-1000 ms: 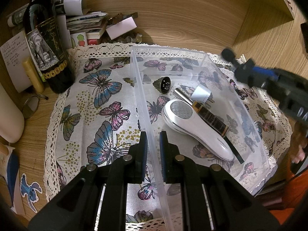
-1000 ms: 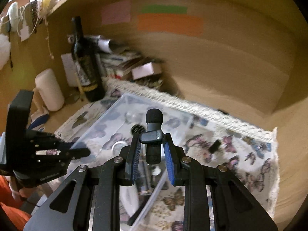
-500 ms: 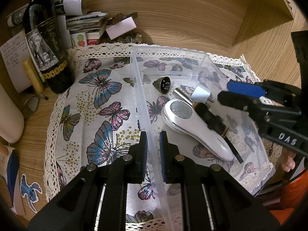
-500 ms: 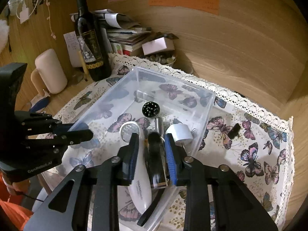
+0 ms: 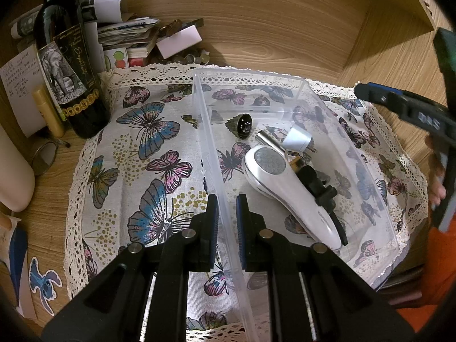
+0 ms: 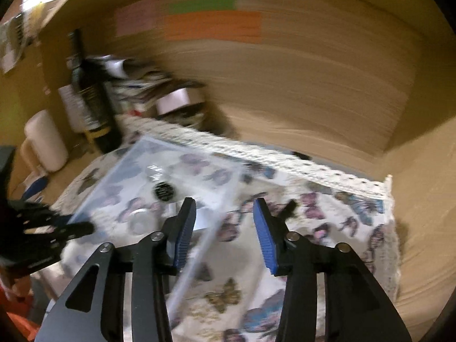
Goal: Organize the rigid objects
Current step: 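Grasp the black rectangular piece from the tablecloth with the right gripper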
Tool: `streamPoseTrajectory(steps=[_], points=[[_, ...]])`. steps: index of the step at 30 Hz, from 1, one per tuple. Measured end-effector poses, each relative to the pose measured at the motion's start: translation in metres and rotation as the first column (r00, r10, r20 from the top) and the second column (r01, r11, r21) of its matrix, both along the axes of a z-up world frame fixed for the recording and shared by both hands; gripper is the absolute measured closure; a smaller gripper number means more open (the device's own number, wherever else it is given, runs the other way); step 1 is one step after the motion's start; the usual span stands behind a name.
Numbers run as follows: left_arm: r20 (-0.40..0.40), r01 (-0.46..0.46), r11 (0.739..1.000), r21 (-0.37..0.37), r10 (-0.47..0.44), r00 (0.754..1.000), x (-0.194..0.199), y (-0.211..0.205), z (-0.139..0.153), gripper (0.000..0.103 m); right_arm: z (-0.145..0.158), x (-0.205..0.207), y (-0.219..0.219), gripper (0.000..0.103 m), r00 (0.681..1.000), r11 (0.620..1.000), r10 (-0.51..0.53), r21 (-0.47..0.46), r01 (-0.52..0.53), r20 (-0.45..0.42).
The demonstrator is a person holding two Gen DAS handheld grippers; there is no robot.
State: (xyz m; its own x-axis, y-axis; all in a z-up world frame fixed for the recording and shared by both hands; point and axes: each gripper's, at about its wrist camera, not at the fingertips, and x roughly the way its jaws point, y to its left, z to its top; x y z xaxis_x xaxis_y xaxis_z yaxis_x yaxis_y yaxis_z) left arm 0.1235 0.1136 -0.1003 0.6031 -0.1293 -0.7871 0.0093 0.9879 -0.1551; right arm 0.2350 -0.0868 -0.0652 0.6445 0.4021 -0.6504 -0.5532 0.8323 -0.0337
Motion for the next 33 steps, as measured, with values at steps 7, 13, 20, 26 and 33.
streamPoseTrajectory(steps=[7, 13, 20, 26, 33], points=[[0.0, 0.0, 1.0, 0.0, 0.0, 1.0, 0.0, 0.0, 0.0, 0.091, -0.022, 0.064, -0.02, 0.052, 0.988, 0.991, -0.133, -0.024, 0.131, -0.075], [-0.001, -0.002, 1.0, -0.007, 0.002, 1.0, 0.0, 0.001, 0.0, 0.091, -0.066, 0.11, -0.017, 0.052, 0.962, 0.981, -0.191, -0.081, 0.178, -0.196], [0.0, -0.002, 1.0, -0.01, 0.002, 1.0, 0.0, 0.001, 0.0, 0.091, -0.094, 0.124, -0.011, 0.063, 0.948, 0.976, -0.204, -0.121, 0.179, -0.243], [0.001, -0.002, 1.0, -0.016, 0.002, 1.0, 0.0, 0.002, 0.0, 0.091, -0.089, 0.104, -0.006, 0.079, 0.963, 0.977, -0.181, -0.152, 0.152, -0.199], [0.0, -0.002, 1.0, -0.011, 0.002, 1.0, 0.001, 0.003, 0.0, 0.091, -0.05, 0.054, -0.014, 0.079, 0.979, 0.99, -0.136, -0.054, 0.129, -0.153]])
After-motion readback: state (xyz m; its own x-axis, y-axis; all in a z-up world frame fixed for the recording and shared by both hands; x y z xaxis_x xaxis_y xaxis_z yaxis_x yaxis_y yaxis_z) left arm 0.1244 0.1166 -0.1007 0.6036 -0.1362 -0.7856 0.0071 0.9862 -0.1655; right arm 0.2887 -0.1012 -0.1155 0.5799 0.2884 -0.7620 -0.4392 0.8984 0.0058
